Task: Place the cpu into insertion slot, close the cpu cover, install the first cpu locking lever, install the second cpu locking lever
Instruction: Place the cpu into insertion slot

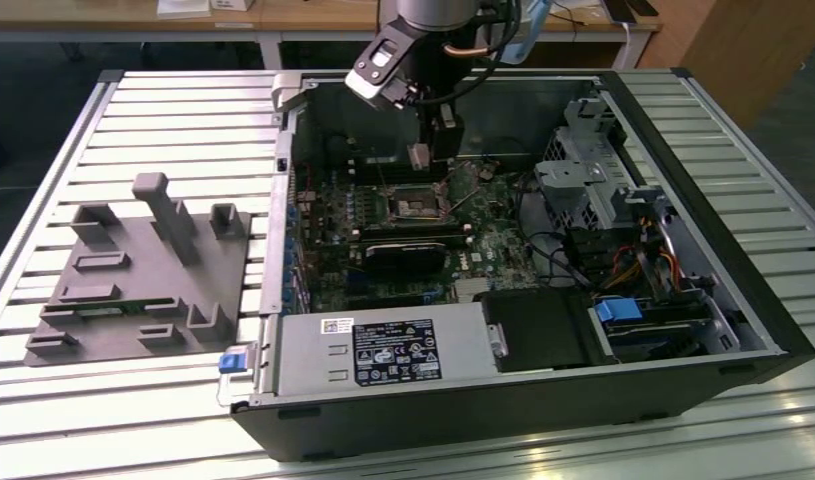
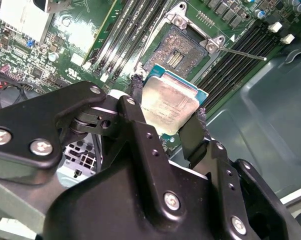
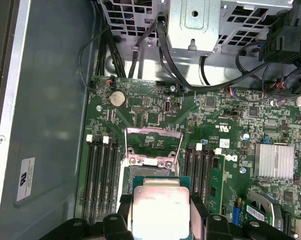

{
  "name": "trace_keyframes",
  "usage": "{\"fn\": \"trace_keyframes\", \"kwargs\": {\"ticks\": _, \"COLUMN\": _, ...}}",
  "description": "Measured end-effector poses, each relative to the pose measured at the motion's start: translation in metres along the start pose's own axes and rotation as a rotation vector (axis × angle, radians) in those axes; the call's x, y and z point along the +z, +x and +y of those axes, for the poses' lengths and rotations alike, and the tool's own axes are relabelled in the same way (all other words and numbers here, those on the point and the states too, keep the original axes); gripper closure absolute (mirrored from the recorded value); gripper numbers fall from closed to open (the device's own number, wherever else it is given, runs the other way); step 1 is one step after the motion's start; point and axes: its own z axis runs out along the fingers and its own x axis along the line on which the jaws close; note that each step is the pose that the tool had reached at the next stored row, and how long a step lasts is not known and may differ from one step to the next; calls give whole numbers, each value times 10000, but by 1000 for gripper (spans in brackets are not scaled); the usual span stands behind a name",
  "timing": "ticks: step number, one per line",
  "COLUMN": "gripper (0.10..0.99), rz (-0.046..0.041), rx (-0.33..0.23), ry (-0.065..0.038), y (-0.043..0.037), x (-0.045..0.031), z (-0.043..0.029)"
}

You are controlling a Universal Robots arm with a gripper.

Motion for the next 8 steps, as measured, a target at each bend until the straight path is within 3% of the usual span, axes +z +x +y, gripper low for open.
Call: {"fn": "trace_keyframes", "kwargs": {"ticks": 8, "gripper": 545, "rz": -7, "rx": 79, "ry": -1, "y": 8, "x": 29, "z": -11}}
